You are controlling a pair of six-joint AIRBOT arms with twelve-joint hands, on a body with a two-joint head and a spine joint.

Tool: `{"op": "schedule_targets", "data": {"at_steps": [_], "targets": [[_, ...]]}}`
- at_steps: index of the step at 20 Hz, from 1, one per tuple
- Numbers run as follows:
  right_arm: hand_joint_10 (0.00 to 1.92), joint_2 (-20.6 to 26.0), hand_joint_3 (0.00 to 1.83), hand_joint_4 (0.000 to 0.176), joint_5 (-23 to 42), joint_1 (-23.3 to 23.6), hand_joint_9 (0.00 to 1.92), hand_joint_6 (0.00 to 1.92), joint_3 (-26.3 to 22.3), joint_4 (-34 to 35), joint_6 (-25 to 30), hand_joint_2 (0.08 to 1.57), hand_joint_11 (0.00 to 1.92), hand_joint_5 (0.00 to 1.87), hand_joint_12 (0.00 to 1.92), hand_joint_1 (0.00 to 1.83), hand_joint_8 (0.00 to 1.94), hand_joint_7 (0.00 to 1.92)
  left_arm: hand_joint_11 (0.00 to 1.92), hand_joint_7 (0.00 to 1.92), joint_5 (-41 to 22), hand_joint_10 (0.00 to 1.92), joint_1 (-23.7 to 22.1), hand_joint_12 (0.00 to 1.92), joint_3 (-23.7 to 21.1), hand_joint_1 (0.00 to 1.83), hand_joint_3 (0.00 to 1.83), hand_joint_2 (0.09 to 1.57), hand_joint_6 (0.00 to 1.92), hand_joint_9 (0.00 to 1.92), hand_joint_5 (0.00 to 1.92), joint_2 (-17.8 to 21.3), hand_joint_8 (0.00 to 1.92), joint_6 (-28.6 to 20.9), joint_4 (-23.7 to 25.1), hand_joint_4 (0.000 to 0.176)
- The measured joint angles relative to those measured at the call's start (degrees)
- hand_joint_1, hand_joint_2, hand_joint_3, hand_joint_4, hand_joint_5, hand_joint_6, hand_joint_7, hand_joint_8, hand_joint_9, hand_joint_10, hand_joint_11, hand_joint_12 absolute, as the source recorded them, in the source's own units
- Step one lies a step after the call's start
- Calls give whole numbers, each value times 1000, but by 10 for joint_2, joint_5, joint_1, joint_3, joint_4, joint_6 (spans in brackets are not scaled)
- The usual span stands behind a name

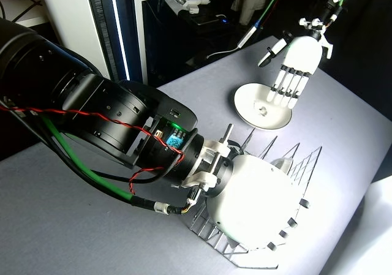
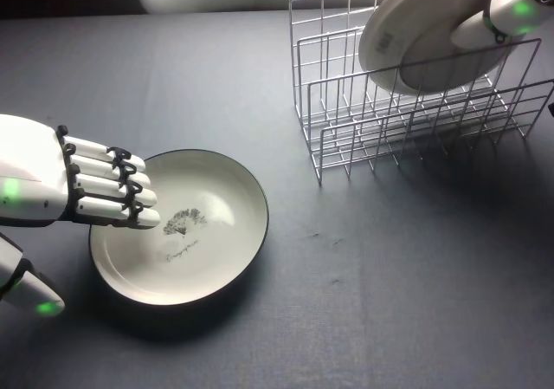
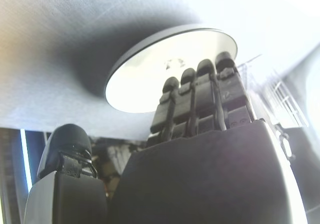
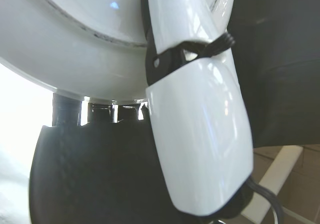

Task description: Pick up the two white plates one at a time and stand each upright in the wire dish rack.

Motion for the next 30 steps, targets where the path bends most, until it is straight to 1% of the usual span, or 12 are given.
{"op": "schedule_targets", "data": {"at_steps": [1,2,3,4,5,6,7,11,19,25,28,30], "targets": [[1154,1,1,0,-1,0,925,1118,0,0,0,1113,819,874,961,1376,886,1013,0,0,0,0,0,0,0,0,0,1137,0,0,0,0,0,0,-3,0],[664,2,0,0,-3,1,910,1140,-3,0,0,1128,781,883,961,1251,930,1010,0,0,0,0,0,0,0,0,0,1139,0,0,0,0,0,0,-4,0],[407,3,1,0,-9,5,958,1170,-5,0,0,1135,741,866,981,1224,953,1004,0,0,0,0,0,0,0,0,4,1147,0,0,0,0,0,0,-4,0],[285,6,0,0,-10,6,950,1086,-9,-2,0,1141,691,905,983,1174,499,916,0,0,0,0,0,0,0,0,4,1147,0,0,0,0,0,0,-5,0],[198,9,0,0,-13,6,961,1089,-12,-2,-1,1145,666,900,987,1161,246,954,0,0,0,0,0,0,0,0,4,1148,0,0,0,0,0,0,-5,0],[146,10,0,0,-15,6,956,546,-16,-3,-2,1067,640,786,982,1279,135,965,0,0,0,0,0,0,0,0,3,1145,0,0,0,0,0,0,-5,0],[102,11,0,0,-15,6,967,259,-19,-1,0,1034,624,831,965,1318,67,989,0,0,0,0,0,0,0,0,3,1146,0,0,0,0,0,0,-5,0],[13,11,2,0,-31,18,904,14,-24,5,4,1049,456,827,1065,1323,0,919,0,0,0,0,5,0,0,0,4,1150,0,0,0,0,0,0,-10,0],[0,10,0,0,-22,72,768,0,-32,3,4,1025,252,757,1203,1270,0,781,0,0,2,0,14,0,4,0,2,1145,0,0,0,-4,0,3,-13,0],[0,10,0,0,-31,86,739,1,-32,3,4,1018,251,737,1206,1257,0,743,0,6,4,0,19,0,9,0,2,1147,0,0,0,-9,2,4,-13,0],[0,11,5,0,-17,100,536,0,-35,-31,4,1037,20,585,1255,1209,0,567,0,0,5,0,22,0,9,0,0,1141,0,0,0,-9,0,5,-11,0],[0,13,0,0,1,102,442,0,-44,-73,4,1027,0,493,1152,1204,0,471,0,0,6,0,22,0,10,0,0,1141,0,0,0,-10,0,9,-12,0]]}}
